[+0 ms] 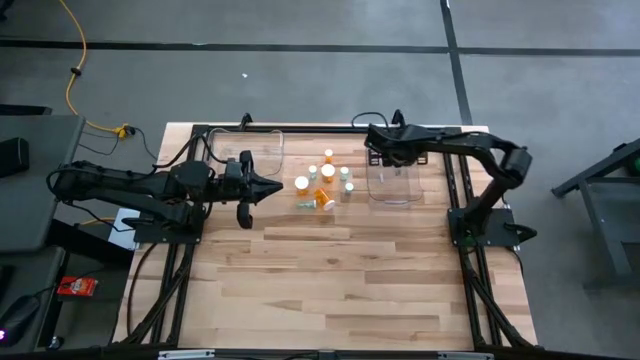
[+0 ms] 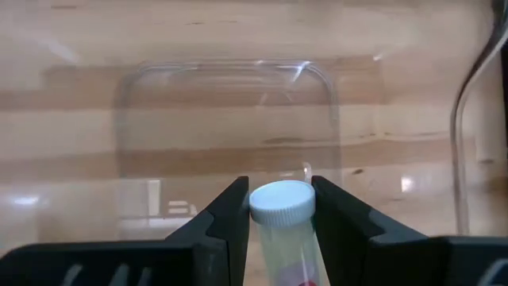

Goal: Pick and place medicine bottles into bin by pill shape (circle, oval)
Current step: Put the blue capsule bottle into the right transparent bin

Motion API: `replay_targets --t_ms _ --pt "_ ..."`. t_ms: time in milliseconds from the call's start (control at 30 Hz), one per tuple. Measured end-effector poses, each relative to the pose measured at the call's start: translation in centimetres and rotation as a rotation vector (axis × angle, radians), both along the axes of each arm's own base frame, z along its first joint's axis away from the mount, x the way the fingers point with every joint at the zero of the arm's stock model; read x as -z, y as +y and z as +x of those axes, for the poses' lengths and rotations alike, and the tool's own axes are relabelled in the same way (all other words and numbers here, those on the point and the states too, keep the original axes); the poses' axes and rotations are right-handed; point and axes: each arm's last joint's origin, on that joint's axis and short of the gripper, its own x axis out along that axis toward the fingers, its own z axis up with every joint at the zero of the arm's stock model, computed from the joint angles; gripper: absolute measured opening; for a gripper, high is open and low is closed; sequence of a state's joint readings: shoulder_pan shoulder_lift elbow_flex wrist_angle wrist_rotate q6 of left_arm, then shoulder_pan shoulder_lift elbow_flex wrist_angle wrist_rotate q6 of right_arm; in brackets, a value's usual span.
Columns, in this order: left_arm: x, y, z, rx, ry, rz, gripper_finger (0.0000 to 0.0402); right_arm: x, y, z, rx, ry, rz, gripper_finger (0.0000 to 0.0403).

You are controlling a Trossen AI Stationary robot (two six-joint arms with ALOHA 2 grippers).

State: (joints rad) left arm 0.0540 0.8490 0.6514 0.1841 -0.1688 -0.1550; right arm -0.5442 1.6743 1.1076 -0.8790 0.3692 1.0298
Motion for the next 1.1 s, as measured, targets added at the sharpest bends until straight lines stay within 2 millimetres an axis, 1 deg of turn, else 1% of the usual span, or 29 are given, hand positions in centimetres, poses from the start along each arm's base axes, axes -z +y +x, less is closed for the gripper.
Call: replay_targets --t_ms 100,200,333,600,833,933,1100 --pt "0.0 0.0 0.0 0.0 0.0 0.001 0.0003 0.7 -0.5 -0.1 0.082 0.008 -0.015 0.0104" --pt "0.0 0.0 0.0 0.0 0.0 0.001 0.0003 1.0 -0.9 -0.2 0.164 -0.007 -0.026 0.0104" --pt "0.0 0.0 0.0 0.0 0.0 0.001 0.0003 1.1 -1.6 -0.6 0.2 -0.01 -0.038 0.0104" --pt "0.0 0.0 0.0 0.0 0.001 0.001 0.0003 1.0 -3.1 -1.0 0.151 -0.035 -0.039 0.0104" --pt "0.1 0.0 0.0 0.0 0.009 0.001 0.0003 1.0 -3.7 -1.5 0.132 -0.022 -0.03 0.0104" --pt "0.1 0.0 0.0 0.0 0.009 0.001 0.0003 1.0 -3.8 -1.5 0.117 -0.015 -0.028 0.0115" --pt "0.1 0.0 0.0 0.0 0.009 0.001 0.0003 1.0 -3.8 -1.6 0.118 -0.01 -0.037 0.0155"
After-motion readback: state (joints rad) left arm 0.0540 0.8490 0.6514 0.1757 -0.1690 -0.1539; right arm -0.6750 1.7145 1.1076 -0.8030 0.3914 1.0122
